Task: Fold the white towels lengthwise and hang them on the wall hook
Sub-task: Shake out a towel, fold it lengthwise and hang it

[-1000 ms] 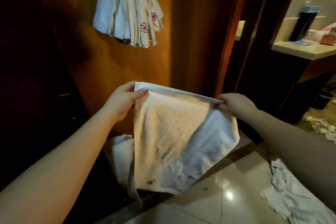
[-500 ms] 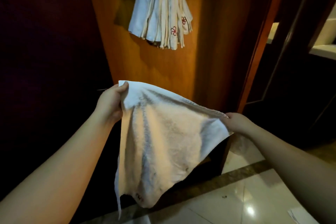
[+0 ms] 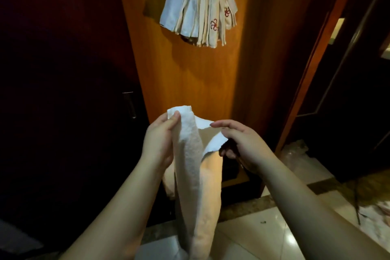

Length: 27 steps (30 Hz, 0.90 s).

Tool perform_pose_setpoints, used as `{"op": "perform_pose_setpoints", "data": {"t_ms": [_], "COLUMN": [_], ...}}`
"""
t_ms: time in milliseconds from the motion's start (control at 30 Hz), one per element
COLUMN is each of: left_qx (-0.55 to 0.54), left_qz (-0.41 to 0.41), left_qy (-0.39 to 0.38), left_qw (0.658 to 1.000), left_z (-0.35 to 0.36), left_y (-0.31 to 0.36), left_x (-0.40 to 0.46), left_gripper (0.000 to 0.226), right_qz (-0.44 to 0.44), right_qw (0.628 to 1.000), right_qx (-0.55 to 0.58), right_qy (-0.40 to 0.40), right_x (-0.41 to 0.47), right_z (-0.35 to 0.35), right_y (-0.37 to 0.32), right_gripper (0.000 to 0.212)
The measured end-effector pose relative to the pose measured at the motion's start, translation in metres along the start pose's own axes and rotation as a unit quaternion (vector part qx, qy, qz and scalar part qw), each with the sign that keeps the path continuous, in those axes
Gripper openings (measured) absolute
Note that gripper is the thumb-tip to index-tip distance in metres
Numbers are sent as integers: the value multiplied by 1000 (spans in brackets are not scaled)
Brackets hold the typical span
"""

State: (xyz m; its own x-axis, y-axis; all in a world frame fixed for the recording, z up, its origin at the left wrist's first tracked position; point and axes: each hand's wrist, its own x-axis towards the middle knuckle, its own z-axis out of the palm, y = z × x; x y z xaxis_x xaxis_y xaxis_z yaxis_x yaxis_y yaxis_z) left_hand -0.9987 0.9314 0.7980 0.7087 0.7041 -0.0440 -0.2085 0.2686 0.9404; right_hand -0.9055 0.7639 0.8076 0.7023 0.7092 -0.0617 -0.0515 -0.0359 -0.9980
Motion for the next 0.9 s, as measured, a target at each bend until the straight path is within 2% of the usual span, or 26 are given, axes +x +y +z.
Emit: {"op": "perform_pose_setpoints", "data": {"t_ms": [133,200,300,533,600,900], "left_qx": [19,17,25,-1,5,-11], "left_qz": [21,33,51,59,67,69], "left_qy": [-42,-64,-93,-137,-153,-203], "left_qw": [999,997,994,989,986,977], "left_z": [15,22,28,44,46,57], "left_y": [-7,-9,-9,-8,-8,-7], "left_x": [-22,-28,-31,-35,-35,-35], "left_gripper": [25,24,26,23,26,29], "right_qz": [-66,-83,-115,-184,-186,-175], "right_qw": [995,989,974,966,970,969], "right_qx": [-23,-87,-187,-159,-128,-116], "right_qy": [-72,-89,-46,82,86,127], "right_x": [-10,-13,-13,-20,-25,-34], "right_z": [0,-3,-2,-5,-6,-3], "right_y": [-9,-12,-13,-18,-24,-33], "right_gripper": [33,37,34,2,4,4]}}
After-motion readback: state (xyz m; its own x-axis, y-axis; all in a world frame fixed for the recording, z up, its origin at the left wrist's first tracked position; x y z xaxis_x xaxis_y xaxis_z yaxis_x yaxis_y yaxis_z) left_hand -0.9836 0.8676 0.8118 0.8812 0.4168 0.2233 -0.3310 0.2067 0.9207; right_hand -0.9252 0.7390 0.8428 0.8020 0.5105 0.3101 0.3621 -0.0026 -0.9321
